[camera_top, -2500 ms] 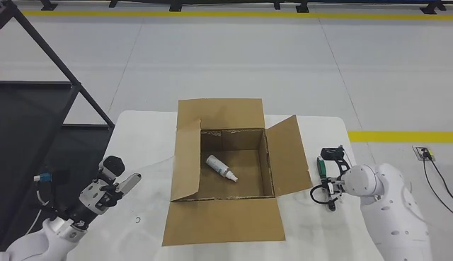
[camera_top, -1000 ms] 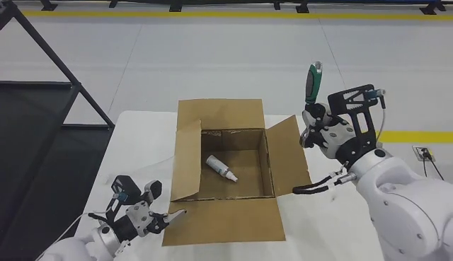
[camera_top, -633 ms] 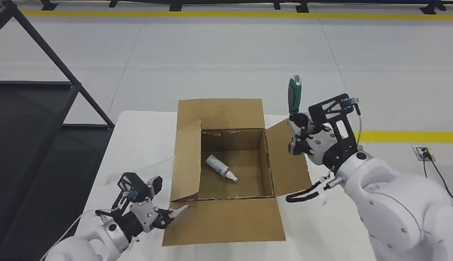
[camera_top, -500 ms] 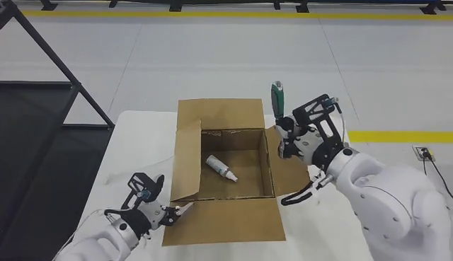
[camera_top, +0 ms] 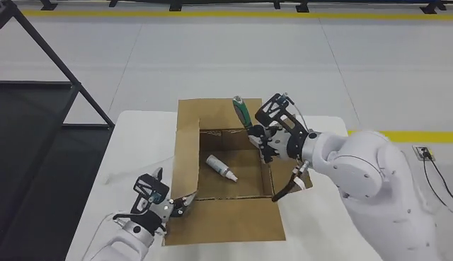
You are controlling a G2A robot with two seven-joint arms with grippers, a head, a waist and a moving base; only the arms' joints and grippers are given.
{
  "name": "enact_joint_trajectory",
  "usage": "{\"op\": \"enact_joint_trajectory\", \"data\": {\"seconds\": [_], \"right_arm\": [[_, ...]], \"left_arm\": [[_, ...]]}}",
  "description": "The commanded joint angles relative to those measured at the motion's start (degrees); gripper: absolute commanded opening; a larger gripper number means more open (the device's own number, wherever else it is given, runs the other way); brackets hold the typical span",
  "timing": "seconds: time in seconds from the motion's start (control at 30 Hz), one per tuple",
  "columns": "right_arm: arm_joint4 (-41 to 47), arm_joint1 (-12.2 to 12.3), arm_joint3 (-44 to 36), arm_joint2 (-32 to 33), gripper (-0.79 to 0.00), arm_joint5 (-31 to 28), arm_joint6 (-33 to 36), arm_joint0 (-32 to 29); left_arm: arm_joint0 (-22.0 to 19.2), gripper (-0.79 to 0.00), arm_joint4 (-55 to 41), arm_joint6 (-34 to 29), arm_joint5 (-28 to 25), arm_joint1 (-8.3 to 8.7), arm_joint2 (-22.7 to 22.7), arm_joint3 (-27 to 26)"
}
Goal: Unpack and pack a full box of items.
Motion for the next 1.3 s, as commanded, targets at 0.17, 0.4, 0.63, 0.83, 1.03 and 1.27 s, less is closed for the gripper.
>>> {"op": "enact_joint_trajectory", "data": {"seconds": [0.17,0.4,0.63,0.83,1.03,1.27], "right_arm": [[1.03,-1.1,7.39,-6.45,-0.785,-1.48,-0.01,5.07],[-0.04,-2.48,13.15,-13.07,-0.785,-3.26,-1.34,8.56],[-3.55,-4.3,20.14,-19.82,-0.785,-2.18,-2.95,11.16],[-3.74,-6.4,27.28,-24.91,-0.785,-2.23,-4.23,13.55],[-3.43,-8.41,33.27,-28.93,-0.785,-3.47,-3.19,15.67],[-8.15,-10.76,37.27,-33.37,-0.785,0.44,-1.48,17.69]], "left_arm": [[3.13,0.0,-2.78,5.13,4.21,-0.36,-2.53,-1.31],[6.72,0.0,-5.9,8.58,4.79,-0.56,-5.32,-3.0],[9.18,0.0,-8.2,10.81,6.02,-0.84,-7.58,-2.47],[10.2,0.0,-9.03,11.55,6.29,-1.03,-8.93,-2.54],[10.72,0.0,-9.03,11.42,6.26,-1.17,-10.23,-3.41],[10.88,0.0,-9.31,11.08,5.67,-1.36,-10.92,-3.96]]}}
